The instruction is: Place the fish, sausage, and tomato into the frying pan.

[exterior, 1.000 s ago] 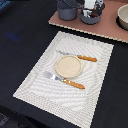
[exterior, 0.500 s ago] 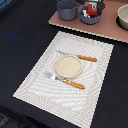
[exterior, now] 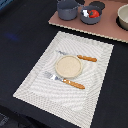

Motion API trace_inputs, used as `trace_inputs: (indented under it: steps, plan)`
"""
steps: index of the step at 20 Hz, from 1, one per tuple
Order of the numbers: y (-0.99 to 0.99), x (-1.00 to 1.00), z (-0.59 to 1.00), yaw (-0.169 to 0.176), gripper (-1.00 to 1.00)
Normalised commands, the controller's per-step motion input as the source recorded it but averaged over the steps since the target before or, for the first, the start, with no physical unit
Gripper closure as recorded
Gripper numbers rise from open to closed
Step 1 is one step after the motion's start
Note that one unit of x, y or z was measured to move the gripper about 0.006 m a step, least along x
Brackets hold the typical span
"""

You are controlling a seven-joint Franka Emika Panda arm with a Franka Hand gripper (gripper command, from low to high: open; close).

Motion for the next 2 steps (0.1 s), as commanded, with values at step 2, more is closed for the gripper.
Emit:
trace_inputs:
  steps: [2]
  plan:
    - [0.0, 0.0, 0.0, 0.0, -1.0]
